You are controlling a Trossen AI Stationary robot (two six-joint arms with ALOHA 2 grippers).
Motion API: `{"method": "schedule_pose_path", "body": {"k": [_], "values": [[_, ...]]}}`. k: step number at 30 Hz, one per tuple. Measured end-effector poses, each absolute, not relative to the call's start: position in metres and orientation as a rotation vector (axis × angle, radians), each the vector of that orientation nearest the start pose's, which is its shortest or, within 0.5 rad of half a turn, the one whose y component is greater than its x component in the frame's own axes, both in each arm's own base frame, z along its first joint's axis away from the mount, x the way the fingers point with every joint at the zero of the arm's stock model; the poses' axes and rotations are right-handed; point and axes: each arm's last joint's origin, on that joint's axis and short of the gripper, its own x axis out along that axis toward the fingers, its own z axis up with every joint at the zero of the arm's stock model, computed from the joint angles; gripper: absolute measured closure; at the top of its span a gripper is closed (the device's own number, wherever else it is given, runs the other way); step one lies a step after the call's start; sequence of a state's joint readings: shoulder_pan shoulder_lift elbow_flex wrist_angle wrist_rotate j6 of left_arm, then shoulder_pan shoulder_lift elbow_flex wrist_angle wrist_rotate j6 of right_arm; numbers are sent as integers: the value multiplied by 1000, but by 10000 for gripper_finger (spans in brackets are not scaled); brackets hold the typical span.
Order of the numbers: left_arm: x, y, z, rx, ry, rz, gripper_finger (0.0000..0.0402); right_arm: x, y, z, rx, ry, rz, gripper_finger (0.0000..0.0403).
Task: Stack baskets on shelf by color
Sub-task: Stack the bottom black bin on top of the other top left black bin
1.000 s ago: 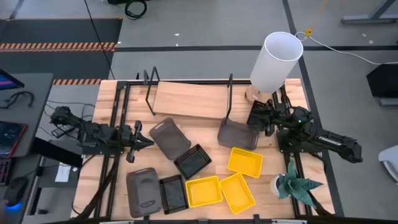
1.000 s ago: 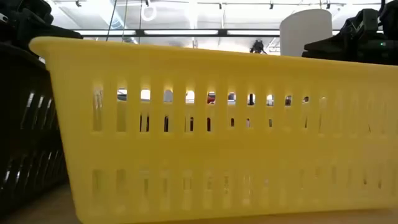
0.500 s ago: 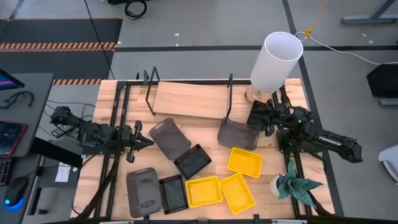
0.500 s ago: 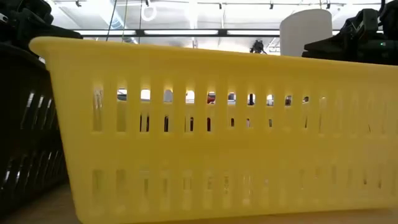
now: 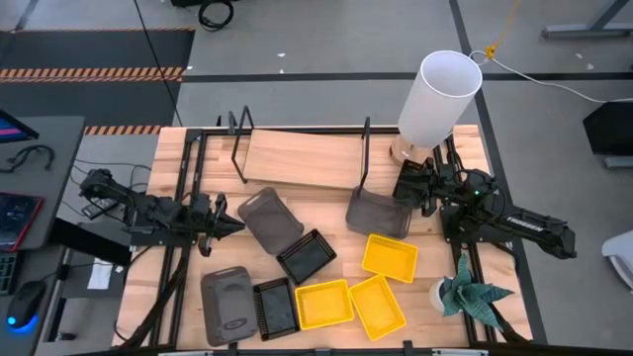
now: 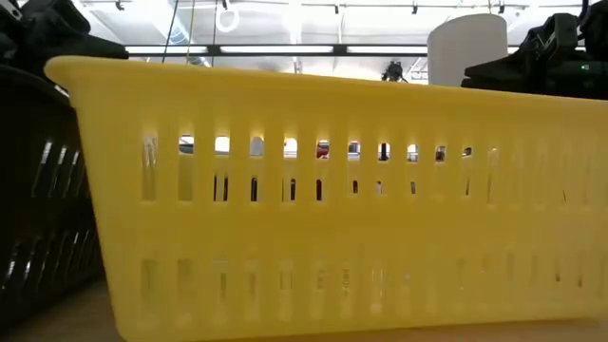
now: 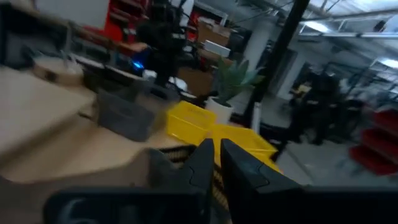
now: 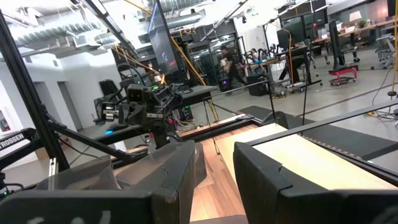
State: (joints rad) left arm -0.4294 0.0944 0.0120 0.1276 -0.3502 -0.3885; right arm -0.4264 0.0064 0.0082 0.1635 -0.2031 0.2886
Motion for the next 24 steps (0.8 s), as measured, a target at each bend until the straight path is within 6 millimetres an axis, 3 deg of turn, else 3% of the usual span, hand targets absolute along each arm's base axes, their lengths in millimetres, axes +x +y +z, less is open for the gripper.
{"method": "schedule_pose_path", "body": {"k": [5, 8, 14, 24], "values": [[95, -39, 170, -510, 70, -282, 377, 90, -34, 182, 235, -188, -198, 288], [96, -39, 175, -584, 172, -272, 383, 90, -34, 181, 236, -188, -198, 288], [98, -44, 193, -534, 409, -290, 386, 90, -34, 182, 235, -188, -198, 288], [104, -81, 226, -508, 646, -431, 386, 90, -34, 182, 235, -188, -198, 288]]}}
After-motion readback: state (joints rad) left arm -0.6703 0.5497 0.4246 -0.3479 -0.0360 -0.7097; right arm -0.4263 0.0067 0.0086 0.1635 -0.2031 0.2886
